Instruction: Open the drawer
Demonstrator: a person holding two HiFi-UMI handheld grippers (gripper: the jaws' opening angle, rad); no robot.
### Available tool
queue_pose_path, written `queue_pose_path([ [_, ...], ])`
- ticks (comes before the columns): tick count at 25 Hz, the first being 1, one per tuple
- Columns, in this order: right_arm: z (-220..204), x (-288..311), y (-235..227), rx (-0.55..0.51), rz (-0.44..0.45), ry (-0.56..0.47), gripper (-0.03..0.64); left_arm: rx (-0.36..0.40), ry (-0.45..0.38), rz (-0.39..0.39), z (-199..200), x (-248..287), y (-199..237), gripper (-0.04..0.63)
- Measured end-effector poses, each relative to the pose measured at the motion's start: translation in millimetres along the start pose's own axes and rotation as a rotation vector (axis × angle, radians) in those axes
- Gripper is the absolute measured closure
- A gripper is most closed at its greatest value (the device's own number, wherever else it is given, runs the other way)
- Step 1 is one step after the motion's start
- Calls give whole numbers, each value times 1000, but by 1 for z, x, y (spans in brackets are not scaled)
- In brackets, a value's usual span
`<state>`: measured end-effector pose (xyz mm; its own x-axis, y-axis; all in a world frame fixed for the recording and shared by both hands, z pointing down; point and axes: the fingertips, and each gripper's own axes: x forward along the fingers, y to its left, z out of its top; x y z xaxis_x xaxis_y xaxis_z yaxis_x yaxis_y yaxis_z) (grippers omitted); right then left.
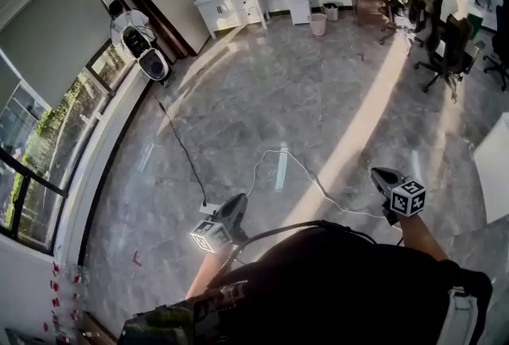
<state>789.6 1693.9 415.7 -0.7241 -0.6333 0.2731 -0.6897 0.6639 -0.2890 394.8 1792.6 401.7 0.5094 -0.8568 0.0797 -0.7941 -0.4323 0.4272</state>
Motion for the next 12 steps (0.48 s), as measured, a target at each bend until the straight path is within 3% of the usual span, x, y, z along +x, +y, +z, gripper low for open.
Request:
queue_pose_path([
  [6, 4, 12, -43, 31, -91, 0, 615, -11, 31, -94, 0, 68, 17, 595],
  [12, 55, 78, -37, -4, -173, -41, 615, -28, 19, -172, 47, 109, 92, 595],
])
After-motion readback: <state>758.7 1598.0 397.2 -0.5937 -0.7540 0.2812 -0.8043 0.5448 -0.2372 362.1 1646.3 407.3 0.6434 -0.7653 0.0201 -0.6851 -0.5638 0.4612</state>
